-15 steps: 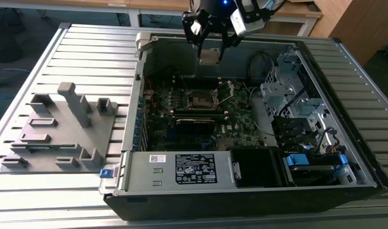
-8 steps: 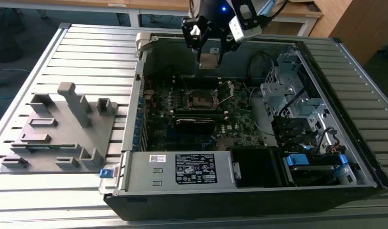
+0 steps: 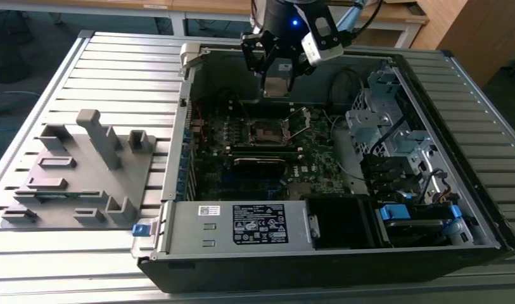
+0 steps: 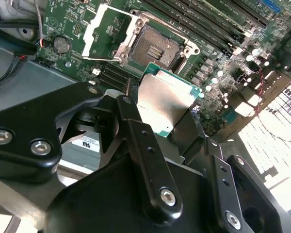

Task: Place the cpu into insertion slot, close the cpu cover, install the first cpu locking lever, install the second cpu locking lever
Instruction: 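Place the cpu into insertion slot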

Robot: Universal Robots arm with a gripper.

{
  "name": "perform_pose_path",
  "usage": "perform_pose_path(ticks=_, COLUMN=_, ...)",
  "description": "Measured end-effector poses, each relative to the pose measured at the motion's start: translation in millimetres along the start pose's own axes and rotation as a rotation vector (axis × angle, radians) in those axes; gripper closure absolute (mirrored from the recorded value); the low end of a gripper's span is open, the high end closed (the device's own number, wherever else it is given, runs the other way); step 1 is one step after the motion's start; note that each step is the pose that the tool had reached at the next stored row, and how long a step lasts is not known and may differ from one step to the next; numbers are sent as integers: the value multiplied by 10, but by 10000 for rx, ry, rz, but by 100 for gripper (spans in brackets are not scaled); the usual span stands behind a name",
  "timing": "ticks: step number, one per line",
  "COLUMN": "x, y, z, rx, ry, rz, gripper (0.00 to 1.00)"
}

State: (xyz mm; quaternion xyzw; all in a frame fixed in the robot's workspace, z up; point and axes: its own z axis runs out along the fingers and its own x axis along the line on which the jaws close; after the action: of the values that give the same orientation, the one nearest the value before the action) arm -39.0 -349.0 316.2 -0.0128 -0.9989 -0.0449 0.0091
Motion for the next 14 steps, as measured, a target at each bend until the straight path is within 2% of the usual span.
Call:
perform_pose_path(ticks=6, x=-1, y=-6, z=68, rx=1, ry=0, rz=1, gripper=46)
perform_pose_path(ticks=14, x=-1, y=-7, z=76, rx=0, ry=0, rz=0, gripper=46)
